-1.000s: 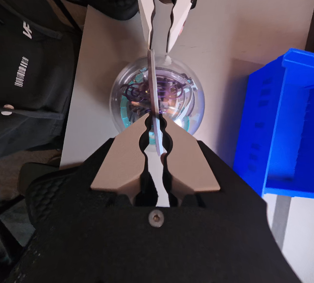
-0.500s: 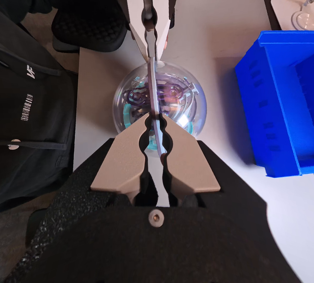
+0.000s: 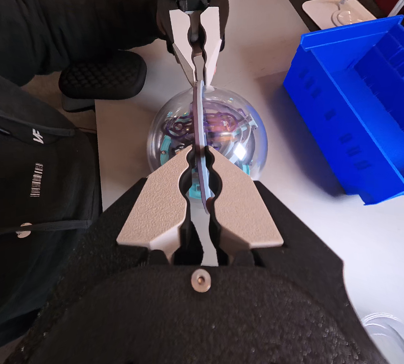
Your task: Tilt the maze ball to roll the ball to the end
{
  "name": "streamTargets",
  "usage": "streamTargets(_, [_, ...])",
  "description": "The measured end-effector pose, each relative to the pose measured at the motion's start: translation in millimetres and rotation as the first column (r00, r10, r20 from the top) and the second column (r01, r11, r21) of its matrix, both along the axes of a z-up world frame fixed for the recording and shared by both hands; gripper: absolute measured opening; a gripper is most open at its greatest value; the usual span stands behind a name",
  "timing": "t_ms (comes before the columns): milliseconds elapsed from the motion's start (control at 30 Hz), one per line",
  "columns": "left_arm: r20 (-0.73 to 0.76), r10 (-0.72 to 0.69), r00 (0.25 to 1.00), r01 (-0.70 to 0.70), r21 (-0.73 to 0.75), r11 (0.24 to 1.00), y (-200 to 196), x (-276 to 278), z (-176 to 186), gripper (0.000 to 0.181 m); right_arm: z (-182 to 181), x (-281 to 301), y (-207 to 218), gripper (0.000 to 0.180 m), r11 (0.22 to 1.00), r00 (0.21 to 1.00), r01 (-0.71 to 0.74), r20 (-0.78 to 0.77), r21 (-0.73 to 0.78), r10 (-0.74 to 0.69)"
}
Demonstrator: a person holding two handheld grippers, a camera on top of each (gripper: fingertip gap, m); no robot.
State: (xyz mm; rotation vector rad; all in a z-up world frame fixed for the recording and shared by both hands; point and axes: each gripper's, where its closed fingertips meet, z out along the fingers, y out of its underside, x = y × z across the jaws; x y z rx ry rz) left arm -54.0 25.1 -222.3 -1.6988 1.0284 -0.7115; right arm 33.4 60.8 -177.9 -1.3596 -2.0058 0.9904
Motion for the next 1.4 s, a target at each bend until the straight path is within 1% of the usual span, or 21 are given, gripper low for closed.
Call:
streamTargets(100, [0.015, -0.03, 0.999, 0.03, -0.017, 0.999, 6, -1, 6, 0.007, -2, 3, 4, 0.005, 1.0, 1.0, 0.022, -0.011, -0.021, -0.023])
streamTargets(233, [0.03, -0.056, 0.998, 0.057, -0.004, 0.998, 11, 0, 15, 0.007, -6, 8, 8, 0.005, 0.998, 0.998, 0.041, -0.041, -0.043, -0.042])
streamTargets(467, [0.011, -0.099, 0.995, 0.099, -0.005, 0.995, 13, 3, 16, 0.007, -6, 12, 8, 0.005, 0.997, 0.992, 0.062, -0.104, -0.05, -0.067])
streamTargets(700, [0.002, -0.15, 0.989, 0.15, -0.029, 0.988, 20, 3, 18, 0.007, -7, 15, 7, 0.005, 0.993, 0.988, 0.09, -0.118, -0.076, -0.098])
streamTargets(833, [0.01, -0.171, 0.985, 0.171, -0.04, 0.984, 24, 4, 19, 0.007, -7, 17, 7, 0.005, 0.99, 0.984, 0.109, -0.131, -0.091, -0.121])
streamTargets(1033, [0.048, -0.211, 0.976, 0.214, -0.099, 0.972, 29, 2, 18, 0.007, -7, 16, 6, 0.005, 0.983, 0.975, 0.142, -0.153, -0.116, -0.159])
streamTargets(1267, [0.065, -0.191, 0.979, 0.197, -0.104, 0.975, 38, 1, 18, 0.007, -6, 16, 12, 0.005, 0.963, 0.959, 0.18, -0.182, -0.201, -0.217])
streamTargets(1400, [0.146, -0.158, 0.977, 0.173, -0.098, 0.98, 47, 1, 24, 0.007, -13, 18, 18, 0.005, 0.937, 0.951, 0.198, -0.173, -0.288, -0.255])
